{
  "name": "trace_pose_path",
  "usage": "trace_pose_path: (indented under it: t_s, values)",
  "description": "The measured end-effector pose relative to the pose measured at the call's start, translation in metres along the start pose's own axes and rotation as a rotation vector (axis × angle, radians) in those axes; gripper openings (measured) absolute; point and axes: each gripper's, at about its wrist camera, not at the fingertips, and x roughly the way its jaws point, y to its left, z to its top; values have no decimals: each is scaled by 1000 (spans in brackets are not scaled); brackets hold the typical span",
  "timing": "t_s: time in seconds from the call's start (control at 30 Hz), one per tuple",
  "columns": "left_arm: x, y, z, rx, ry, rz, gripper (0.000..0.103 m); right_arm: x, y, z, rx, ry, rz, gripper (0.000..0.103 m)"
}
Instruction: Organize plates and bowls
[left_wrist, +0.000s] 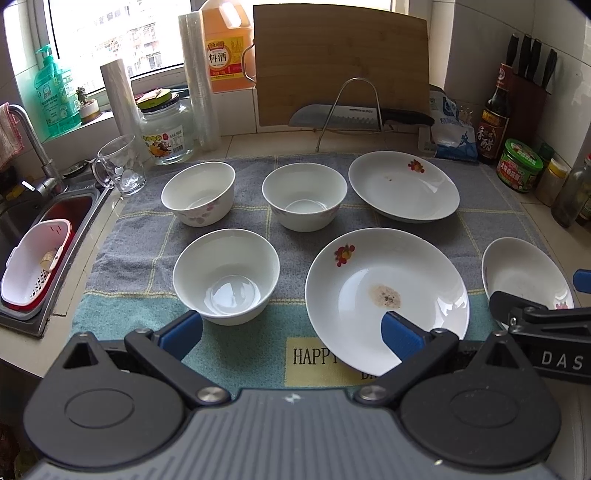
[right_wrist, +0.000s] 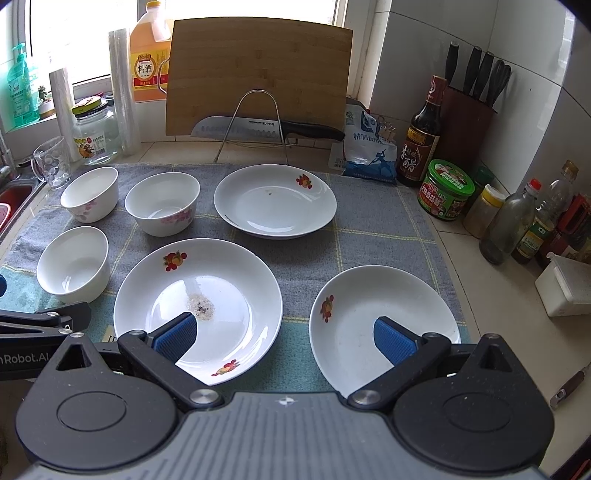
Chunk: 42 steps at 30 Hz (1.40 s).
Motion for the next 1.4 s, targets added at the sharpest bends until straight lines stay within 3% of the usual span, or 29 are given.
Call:
trace_pose_path:
  t_s: [0.47, 0.77, 1.0, 1.13, 1.4]
  values:
    - [1, 15, 5, 58, -61, -81, 102, -9, 10, -1, 30, -50, -36, 103]
    - [2, 27, 11, 126, -150, -196, 102, -22, 14, -8, 66, -127, -35, 103]
    - [9, 23, 16, 178, -176, -310, 102, -35, 4, -26, 31, -172, -93, 103]
    - [10, 17, 18, 217, -178, -408, 102, -33, -11, -39, 33, -148, -127, 103]
    - [17, -17, 21, 278, -167, -469, 102, -20, -44, -64, 84, -108, -141, 103]
